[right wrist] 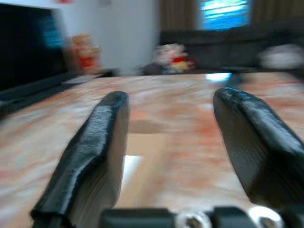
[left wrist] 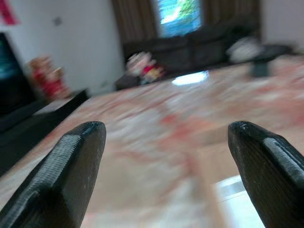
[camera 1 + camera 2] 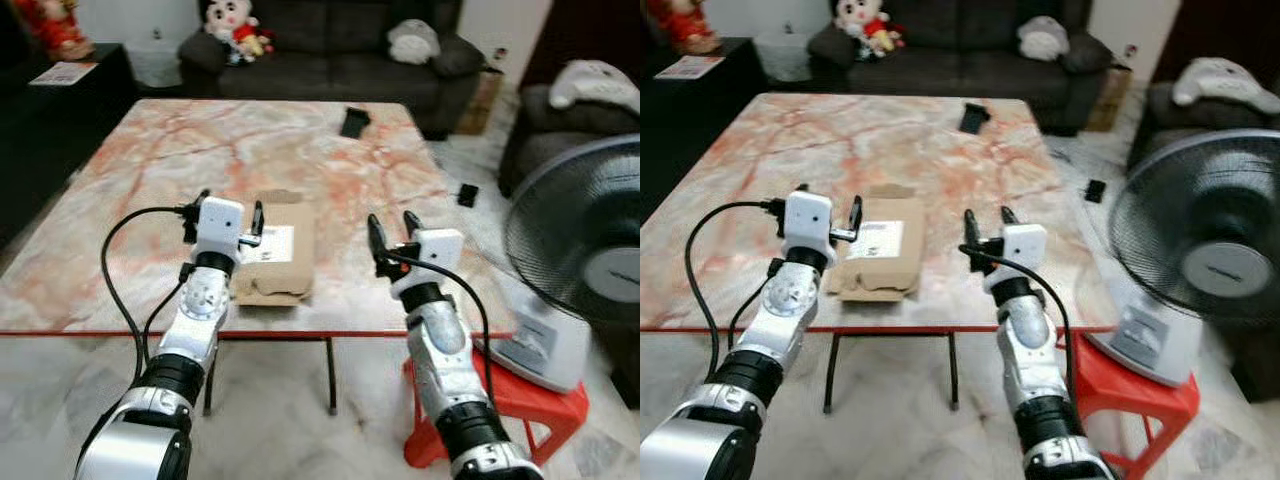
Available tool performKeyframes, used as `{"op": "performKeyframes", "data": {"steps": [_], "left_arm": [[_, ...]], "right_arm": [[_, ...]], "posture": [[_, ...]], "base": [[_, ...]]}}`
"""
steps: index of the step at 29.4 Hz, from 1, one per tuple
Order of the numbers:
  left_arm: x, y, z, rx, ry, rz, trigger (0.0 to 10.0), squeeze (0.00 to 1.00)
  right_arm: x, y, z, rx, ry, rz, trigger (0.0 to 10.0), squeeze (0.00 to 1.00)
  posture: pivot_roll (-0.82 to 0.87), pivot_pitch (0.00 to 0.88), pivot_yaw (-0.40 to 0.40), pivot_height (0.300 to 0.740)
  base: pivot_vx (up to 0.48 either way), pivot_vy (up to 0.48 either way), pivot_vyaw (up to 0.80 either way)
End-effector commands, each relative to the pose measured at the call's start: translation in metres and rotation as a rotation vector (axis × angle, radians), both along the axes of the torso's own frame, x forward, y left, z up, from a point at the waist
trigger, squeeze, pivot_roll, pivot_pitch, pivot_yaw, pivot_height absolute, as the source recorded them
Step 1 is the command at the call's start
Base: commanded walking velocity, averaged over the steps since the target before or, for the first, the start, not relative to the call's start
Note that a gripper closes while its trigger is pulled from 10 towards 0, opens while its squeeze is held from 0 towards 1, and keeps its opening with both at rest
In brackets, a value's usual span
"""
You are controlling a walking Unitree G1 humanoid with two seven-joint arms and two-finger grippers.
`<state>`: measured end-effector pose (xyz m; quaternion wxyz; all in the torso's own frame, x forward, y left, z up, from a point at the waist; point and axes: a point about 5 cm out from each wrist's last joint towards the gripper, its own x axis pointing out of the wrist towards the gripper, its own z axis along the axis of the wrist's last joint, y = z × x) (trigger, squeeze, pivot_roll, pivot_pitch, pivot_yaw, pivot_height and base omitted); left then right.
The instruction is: Picking trash to rubbish bin
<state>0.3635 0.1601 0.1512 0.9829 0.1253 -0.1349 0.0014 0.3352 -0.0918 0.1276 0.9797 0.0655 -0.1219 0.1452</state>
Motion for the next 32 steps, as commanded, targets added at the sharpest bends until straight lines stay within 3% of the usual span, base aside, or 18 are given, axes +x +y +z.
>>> {"op": "performKeyframes", "data": {"steps": [1,32], "left_arm": [[0.0018,-0.0039,0.0045,0.004,-0.012,-0.003,10.0,0.00],[0.0008,-0.0038,0.0000,-0.001,0.013,0.007,10.0,0.00]], "right_arm": [[0.0012,-0.0062,0.0016,-0.003,-0.003,-0.014,10.0,0.00],[0.0015,-0.0044,-0.0026,-0.006,0.027,0.002,10.0,0.00]], "posture": [[-0.03,0.049,-0.020,0.740],[-0.03,0.055,-0.023,0.740]], "base": [[0.330,0.000,0.00],[0.320,0.000,0.00]]}}
